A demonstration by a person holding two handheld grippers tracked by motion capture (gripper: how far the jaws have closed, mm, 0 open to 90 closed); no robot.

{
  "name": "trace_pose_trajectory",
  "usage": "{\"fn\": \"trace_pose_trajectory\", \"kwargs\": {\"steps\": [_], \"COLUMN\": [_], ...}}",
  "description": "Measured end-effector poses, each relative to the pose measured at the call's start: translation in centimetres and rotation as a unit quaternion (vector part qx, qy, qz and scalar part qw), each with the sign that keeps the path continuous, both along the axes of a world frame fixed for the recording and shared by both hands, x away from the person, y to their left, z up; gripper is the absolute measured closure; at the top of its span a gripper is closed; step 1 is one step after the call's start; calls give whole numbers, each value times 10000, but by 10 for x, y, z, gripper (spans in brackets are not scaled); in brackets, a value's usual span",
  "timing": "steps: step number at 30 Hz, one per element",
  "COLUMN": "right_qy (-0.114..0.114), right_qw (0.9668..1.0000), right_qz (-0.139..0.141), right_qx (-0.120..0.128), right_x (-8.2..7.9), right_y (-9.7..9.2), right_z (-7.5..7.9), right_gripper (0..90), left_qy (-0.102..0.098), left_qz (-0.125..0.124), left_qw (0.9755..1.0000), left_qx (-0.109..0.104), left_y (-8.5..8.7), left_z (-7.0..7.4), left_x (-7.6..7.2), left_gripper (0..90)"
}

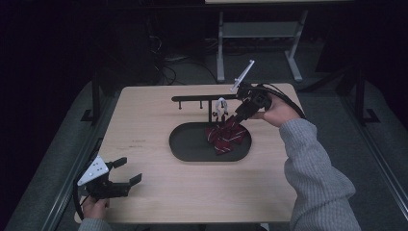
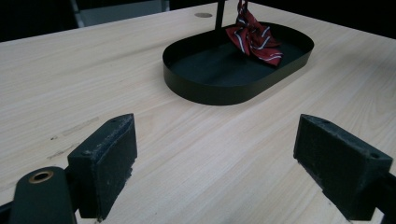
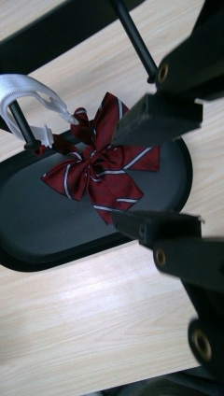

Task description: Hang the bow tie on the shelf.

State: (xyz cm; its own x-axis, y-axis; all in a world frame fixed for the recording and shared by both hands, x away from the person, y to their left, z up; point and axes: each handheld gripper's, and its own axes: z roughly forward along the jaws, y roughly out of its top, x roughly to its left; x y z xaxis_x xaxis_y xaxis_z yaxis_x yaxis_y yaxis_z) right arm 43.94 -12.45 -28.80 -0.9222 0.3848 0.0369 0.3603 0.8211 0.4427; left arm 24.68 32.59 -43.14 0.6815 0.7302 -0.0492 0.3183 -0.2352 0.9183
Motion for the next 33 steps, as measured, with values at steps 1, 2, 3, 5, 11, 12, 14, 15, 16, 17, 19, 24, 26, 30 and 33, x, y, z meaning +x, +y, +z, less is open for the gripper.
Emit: {"fn": "trace_pose_trajectory", "kwargs": {"steps": [1,2,3,5,11,12,14,15,16,17,19,24,26,30,33], "right_qy": [-2,1,5,31,-24,-22,-8,-7,-7,-14,3,18,-16,37,-2], "right_qw": [10000,10000,10000,10000,10000,10000,9999,9999,9999,9999,9998,9997,9996,9992,9991], "right_qz": [12,1,15,19,-12,-6,-68,-45,-71,-91,-114,-132,-148,-218,-242], "right_qx": [7,-5,-3,5,40,42,85,124,121,139,168,221,251,339,354], "right_x": [-1,-3,-4,-7,-15,-16,-19,-19,-21,-22,-24,-30,-32,-36,-40], "right_y": [-1,-1,-2,-3,-7,-8,-11,-12,-13,-14,-16,-20,-21,-25,-28], "right_z": [-1,-2,-3,-5,-11,-12,-15,-16,-18,-20,-23,-29,-30,-31,-32], "right_gripper": [538,537,533,527,473,472,458,453,445,436,431,404,393,369,353], "left_qy": [-7,-1,6,9,25,25,15,17,17,18,15,16,12,6,-6], "left_qz": [2,-5,-6,-8,-8,-6,-9,-7,-8,-7,-8,-7,-3,-6,-7], "left_qw": [10000,10000,10000,10000,10000,10000,10000,10000,10000,10000,10000,10000,10000,10000,10000], "left_qx": [-2,8,5,9,21,16,20,17,16,18,29,42,30,55,24], "left_y": [0,0,0,0,0,0,0,0,0,0,0,0,0,0,0], "left_z": [0,0,0,0,-1,-1,-1,-1,-1,-1,-1,0,-1,0,0], "left_x": [0,0,0,0,0,0,0,0,0,0,0,0,0,0,0], "left_gripper": [131,131,131,131,131,131,131,131,131,131,131,131,131,131,131]}}
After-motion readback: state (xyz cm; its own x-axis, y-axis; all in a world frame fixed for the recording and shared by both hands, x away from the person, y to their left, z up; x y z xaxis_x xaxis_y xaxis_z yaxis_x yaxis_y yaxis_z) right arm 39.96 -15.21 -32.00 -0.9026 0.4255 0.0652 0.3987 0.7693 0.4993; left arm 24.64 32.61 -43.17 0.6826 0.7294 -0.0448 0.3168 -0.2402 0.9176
